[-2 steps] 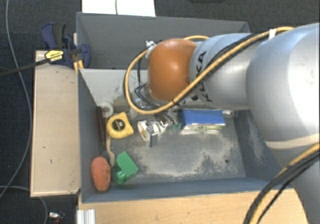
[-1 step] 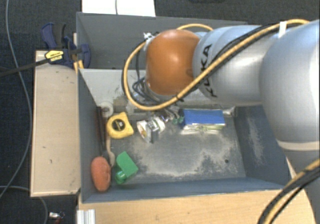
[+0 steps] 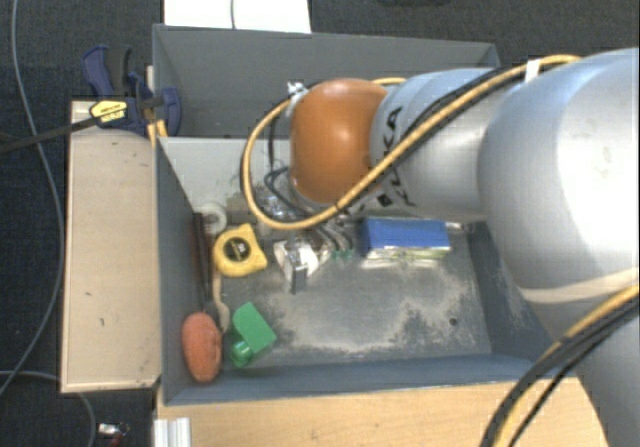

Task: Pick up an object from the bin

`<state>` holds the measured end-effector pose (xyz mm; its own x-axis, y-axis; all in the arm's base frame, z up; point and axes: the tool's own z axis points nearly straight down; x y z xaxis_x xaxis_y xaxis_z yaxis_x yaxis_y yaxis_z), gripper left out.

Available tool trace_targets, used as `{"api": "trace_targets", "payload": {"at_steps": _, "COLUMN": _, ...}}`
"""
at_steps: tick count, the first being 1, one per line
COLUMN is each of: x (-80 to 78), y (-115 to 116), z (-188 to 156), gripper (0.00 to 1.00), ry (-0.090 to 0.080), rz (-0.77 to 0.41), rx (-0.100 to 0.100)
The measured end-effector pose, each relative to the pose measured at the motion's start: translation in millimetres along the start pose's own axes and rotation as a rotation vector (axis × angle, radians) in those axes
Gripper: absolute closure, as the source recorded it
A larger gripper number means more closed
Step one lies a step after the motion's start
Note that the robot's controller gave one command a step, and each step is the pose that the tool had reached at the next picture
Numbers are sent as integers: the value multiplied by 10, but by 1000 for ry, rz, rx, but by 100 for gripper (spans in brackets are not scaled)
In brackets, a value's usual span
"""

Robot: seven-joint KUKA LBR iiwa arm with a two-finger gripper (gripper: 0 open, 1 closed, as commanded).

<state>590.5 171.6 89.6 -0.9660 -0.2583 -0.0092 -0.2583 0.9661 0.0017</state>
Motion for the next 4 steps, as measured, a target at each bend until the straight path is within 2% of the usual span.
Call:
{"api": "trace_targets", "payload": {"at_steps": 1, "x": 88, "y": -1, "z": -342, "gripper": 0, "ry": 4, "rz": -64, "rx": -1}}
{"api": "trace_targets", "payload": {"at_steps": 2, "x": 57, "y": -7, "z": -356, "gripper": 0, "ry": -10, "rz": -40, "rx": -1}}
{"api": "trace_targets", "payload": {"at_steps": 3, "x": 75, "y": -85, "z": -219, "gripper": 0, "ry": -5, "rz": -14, "rx": -2}}
{"api": "trace_targets", "payload": {"at_steps": 4, "x": 139, "y": -169, "z": -25, "gripper": 0, "ry": -2, "rz": -86, "rx": -2}}
